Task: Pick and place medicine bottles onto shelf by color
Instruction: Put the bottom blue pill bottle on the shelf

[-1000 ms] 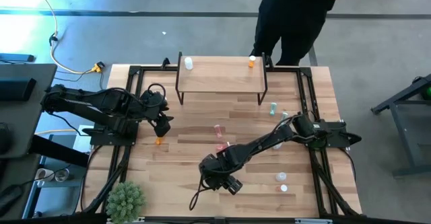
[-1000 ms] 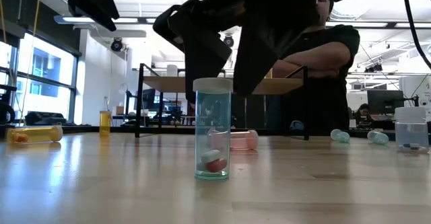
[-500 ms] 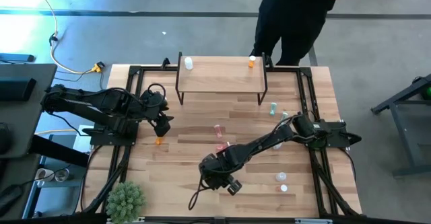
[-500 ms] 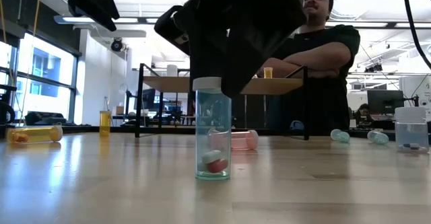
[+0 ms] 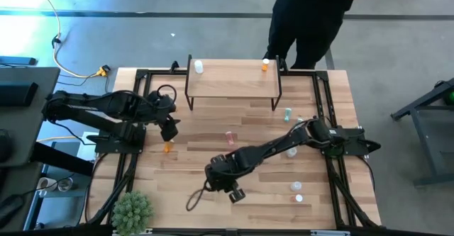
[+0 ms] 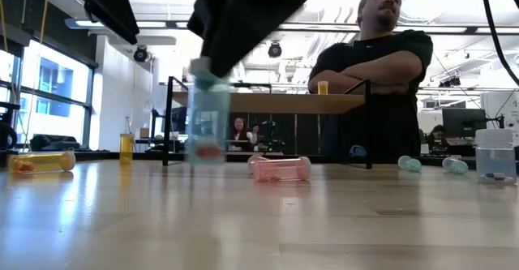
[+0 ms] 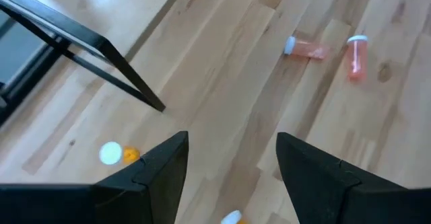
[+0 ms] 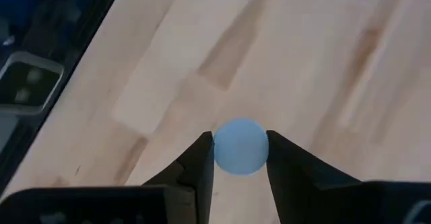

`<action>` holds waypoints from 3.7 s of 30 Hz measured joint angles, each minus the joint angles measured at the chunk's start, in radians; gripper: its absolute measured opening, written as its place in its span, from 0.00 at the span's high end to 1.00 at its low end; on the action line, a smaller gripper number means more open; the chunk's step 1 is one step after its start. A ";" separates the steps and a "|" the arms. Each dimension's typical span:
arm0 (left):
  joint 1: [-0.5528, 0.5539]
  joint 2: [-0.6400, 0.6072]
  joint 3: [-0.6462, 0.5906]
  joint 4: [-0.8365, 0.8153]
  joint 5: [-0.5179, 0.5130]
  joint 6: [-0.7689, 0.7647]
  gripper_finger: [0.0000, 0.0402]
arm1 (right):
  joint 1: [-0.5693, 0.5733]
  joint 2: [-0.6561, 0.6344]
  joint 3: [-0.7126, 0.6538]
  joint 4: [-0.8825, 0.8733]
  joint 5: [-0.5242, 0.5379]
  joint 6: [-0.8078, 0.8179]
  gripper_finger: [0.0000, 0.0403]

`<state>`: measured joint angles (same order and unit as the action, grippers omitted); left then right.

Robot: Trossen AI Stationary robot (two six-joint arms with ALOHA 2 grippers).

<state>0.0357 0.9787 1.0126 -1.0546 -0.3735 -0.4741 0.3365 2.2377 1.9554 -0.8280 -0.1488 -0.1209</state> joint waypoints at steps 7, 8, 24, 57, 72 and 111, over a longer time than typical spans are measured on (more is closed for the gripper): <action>0.075 0.000 0.000 0.000 0.004 0.149 0.46 | -0.050 0.000 0.096 -0.006 0.122 0.143 0.75; 0.088 0.000 0.000 0.000 0.004 0.169 0.46 | -0.058 0.000 0.113 -0.011 0.139 0.154 0.75; 0.344 -0.003 0.001 0.002 -0.057 0.348 0.46 | -0.268 -0.001 0.372 -0.146 0.254 0.172 0.75; 0.458 -0.003 0.002 0.041 -0.044 0.145 0.46 | -0.926 -0.148 0.401 -0.401 0.085 -0.209 0.73; 0.458 -0.002 0.001 0.247 -0.019 0.084 0.46 | -1.019 -0.151 0.385 -0.504 -0.029 -0.266 0.73; 0.458 -0.002 0.001 0.267 0.004 0.120 0.46 | -1.009 -0.154 0.220 -0.413 -0.006 -0.217 0.73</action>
<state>0.4934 0.9768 1.0141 -0.7880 -0.3695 -0.3540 -0.6724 2.0842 2.1750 -1.2407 -0.1547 -0.3374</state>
